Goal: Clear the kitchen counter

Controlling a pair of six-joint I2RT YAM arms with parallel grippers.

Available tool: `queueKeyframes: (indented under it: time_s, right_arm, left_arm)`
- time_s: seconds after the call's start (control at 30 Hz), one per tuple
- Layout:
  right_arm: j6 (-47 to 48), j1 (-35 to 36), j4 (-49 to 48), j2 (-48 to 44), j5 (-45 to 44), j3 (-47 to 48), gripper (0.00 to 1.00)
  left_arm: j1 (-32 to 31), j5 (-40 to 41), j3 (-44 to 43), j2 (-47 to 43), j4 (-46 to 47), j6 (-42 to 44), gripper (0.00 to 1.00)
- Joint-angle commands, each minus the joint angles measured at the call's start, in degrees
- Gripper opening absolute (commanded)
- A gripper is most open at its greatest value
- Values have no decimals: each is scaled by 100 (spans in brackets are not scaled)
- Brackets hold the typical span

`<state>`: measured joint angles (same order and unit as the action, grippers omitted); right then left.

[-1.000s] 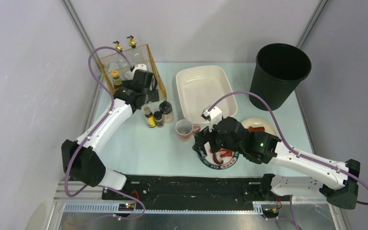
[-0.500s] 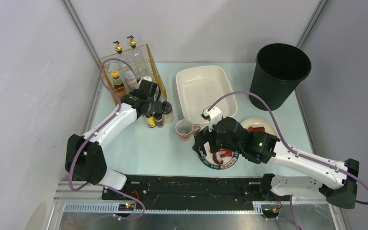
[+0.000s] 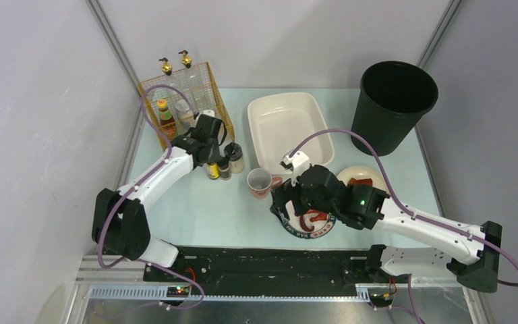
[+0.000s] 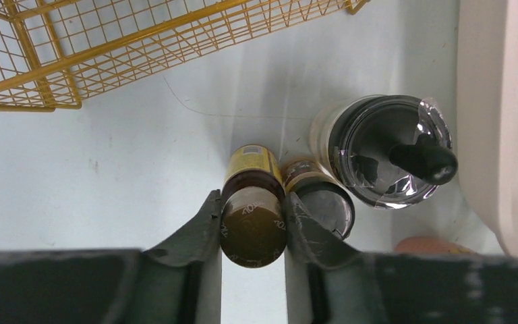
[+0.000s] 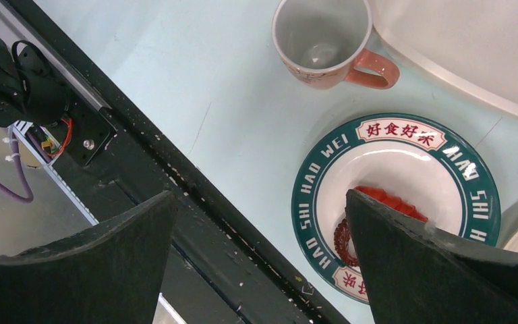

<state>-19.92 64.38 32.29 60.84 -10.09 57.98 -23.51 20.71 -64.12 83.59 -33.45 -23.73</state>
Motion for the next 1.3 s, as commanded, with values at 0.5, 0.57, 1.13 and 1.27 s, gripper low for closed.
queueKeyframes:
  time_s: [0.5,0.57,1.13,1.27]
  right_arm:
    - [17,7,-281,-3,-5,18,100]
    - [15,8,-305,-3,0,20,100]
    - [75,13,-397,22,89,18,100]
    - [91,8,-415,61,71,13,100]
  left_arm:
    - [36,360,-1054,-1102,-263,248,0]
    - [86,400,-1291,-1095,-346,288,0]
    - [1256,418,-2441,-533,-452,235,0]
    - [1473,428,-2482,-268,-454,207,0]
